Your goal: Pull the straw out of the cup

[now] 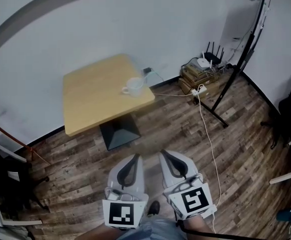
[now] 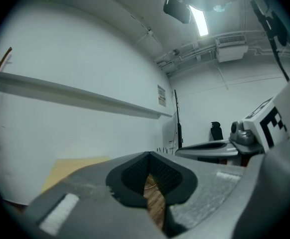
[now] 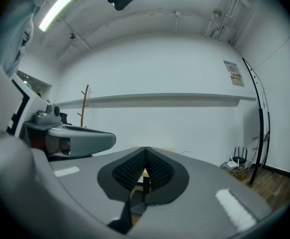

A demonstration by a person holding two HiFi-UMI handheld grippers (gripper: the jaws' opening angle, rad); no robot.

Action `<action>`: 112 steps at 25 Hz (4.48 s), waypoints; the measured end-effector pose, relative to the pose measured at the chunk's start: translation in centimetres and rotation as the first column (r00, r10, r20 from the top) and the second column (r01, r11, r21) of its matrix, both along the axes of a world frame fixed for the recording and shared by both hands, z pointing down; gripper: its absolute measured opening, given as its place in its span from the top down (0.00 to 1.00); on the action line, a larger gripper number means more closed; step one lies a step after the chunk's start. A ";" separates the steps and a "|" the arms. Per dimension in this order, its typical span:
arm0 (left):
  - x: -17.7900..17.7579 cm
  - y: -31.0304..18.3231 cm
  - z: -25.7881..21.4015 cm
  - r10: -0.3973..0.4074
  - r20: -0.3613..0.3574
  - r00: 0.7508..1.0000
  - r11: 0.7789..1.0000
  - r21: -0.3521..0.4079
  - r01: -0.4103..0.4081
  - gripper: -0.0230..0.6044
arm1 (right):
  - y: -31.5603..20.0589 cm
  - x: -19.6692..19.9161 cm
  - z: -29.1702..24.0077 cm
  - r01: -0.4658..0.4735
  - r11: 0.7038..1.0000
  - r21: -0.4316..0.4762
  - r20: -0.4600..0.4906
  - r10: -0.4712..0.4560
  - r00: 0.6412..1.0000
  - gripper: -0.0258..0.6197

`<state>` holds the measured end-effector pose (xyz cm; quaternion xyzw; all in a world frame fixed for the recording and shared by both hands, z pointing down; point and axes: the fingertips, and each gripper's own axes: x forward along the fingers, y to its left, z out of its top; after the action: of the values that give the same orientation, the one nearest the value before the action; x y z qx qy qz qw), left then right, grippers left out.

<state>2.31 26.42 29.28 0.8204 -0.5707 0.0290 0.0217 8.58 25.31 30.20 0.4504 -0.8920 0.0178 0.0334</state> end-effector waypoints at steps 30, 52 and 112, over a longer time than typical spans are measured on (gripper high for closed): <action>-5.9 -25.6 0.1 0.077 -0.087 0.993 0.997 0.025 -0.075 0.93 | -24.7 -5.6 -0.5 -0.052 0.998 0.024 -0.036 0.052 0.998 0.95; -2.0 -37.5 4.4 -0.116 -0.046 0.992 0.987 -0.114 0.110 0.93 | -37.7 -1.2 1.2 0.112 0.993 -0.030 -0.005 -0.113 0.994 0.95; -7.0 -47.3 13.8 -0.577 -0.171 0.798 0.780 -0.405 0.477 0.93 | -47.4 -6.2 17.8 0.817 0.453 -0.356 -0.375 -0.870 0.320 0.80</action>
<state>-4.64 -20.85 43.05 0.6038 -0.7559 0.0014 0.2531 2.39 -22.08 47.99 -0.0960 -0.9478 -0.0764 0.2943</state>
